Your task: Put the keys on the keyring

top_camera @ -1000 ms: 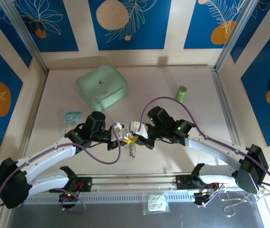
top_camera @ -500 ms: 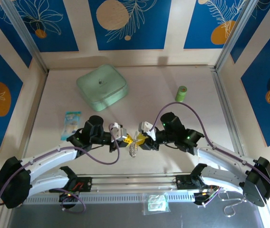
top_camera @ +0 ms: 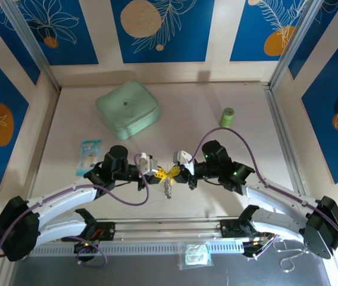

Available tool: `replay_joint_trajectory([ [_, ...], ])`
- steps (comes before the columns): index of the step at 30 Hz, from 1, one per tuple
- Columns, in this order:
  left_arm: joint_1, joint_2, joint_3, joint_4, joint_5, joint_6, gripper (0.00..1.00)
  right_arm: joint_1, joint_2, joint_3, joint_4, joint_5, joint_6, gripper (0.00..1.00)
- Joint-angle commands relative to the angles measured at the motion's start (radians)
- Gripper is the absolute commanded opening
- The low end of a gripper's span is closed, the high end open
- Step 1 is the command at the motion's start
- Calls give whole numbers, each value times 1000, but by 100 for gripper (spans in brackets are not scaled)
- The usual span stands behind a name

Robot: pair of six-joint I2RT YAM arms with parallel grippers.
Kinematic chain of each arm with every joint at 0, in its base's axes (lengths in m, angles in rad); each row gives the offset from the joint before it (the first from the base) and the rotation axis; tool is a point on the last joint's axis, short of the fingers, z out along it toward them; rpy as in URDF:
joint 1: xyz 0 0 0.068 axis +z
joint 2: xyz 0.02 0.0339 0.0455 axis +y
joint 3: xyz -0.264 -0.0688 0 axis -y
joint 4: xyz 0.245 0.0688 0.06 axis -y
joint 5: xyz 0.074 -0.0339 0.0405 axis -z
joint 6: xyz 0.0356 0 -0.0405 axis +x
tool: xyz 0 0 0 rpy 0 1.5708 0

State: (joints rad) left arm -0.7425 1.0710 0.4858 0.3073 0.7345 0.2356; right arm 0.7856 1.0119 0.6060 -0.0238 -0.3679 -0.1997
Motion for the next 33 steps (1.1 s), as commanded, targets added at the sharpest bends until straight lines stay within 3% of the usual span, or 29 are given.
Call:
replay_joint_trajectory([
  [1,-8,-1,13,26,16,-9,20,-1,4,20,-33,-19,-27,0],
  [3,-9,-11,42,-66,-3,44,28,0,6,52,-104,-11,-67,0],
  [8,-11,-11,104,-244,-9,152,25,1,36,158,-310,1,-182,0],
  [24,-12,7,125,-255,9,149,18,71,145,320,-472,96,-298,0],
  [30,-12,21,137,-273,26,158,1,86,157,344,-473,90,-304,0],
  [32,-12,20,139,-275,28,161,0,85,150,337,-457,91,-290,0],
  [33,-11,17,136,-272,25,161,0,80,139,324,-440,90,-274,5],
])
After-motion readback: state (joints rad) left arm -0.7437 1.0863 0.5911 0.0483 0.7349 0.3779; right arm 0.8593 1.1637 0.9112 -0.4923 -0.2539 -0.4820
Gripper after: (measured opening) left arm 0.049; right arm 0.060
